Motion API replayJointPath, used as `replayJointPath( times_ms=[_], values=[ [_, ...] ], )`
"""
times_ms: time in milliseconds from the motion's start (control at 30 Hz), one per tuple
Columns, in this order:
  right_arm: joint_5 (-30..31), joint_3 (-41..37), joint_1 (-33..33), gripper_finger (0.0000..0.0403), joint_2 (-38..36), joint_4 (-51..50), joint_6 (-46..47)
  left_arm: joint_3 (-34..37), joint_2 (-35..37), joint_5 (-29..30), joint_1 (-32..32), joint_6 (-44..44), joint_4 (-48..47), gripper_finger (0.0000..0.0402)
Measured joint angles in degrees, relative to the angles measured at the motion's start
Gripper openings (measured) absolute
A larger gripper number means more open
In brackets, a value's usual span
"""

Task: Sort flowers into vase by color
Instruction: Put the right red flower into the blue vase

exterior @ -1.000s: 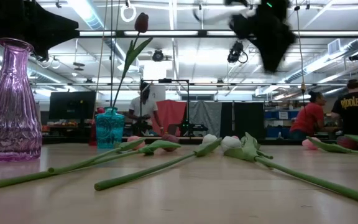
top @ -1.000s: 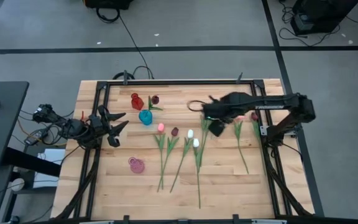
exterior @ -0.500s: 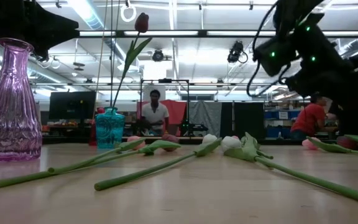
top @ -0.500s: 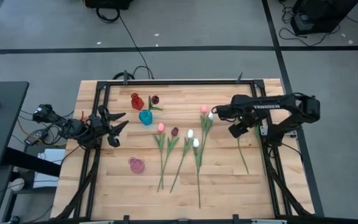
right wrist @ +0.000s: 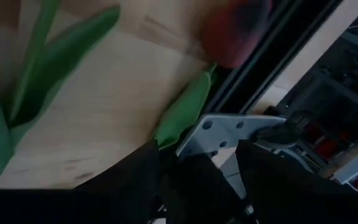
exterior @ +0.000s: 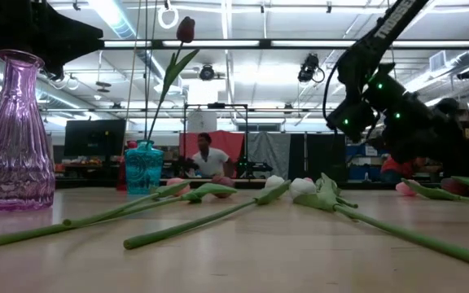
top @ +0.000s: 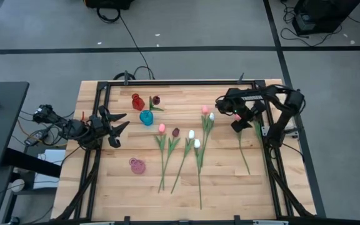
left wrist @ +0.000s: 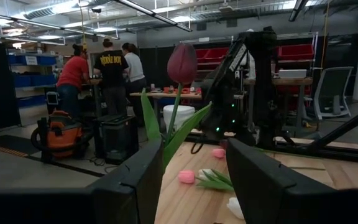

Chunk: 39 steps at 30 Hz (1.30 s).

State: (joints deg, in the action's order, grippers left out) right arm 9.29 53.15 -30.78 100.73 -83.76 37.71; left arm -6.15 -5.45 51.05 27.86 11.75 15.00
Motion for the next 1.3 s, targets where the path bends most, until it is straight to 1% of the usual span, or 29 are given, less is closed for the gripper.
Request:
replayJointPath(
  times_ms=[233,467,767,933,1100,1300],
  values=[
    [0.6,0.0,-1.2,0.0199,5.8,1.0,-1.5,0.0,0.0,0.0,0.0,0.0,-0.2,0.0182],
    [3.1,-0.6,-1.4,0.0167,8.8,3.6,-2.9,0.0,0.0,0.0,0.0,0.0,-0.3,0.0182],
    [3.7,-6.8,-3.5,0.0135,6.8,9.9,-3.1,0.0,0.0,0.0,0.0,0.0,-0.4,0.0182],
    [4.6,-8.2,-3.5,0.0106,6.3,10.2,-3.0,0.0,0.0,0.0,0.0,0.0,-0.4,0.0182],
    [4.6,-7.0,-2.3,0.0062,6.3,8.5,-3.3,0.0,0.0,0.0,0.0,0.0,-0.3,0.0182],
    [4.0,-1.7,1.3,0.0019,4.9,3.4,-3.4,0.0,0.0,0.0,0.0,0.0,-0.3,0.0182]
  ],
)
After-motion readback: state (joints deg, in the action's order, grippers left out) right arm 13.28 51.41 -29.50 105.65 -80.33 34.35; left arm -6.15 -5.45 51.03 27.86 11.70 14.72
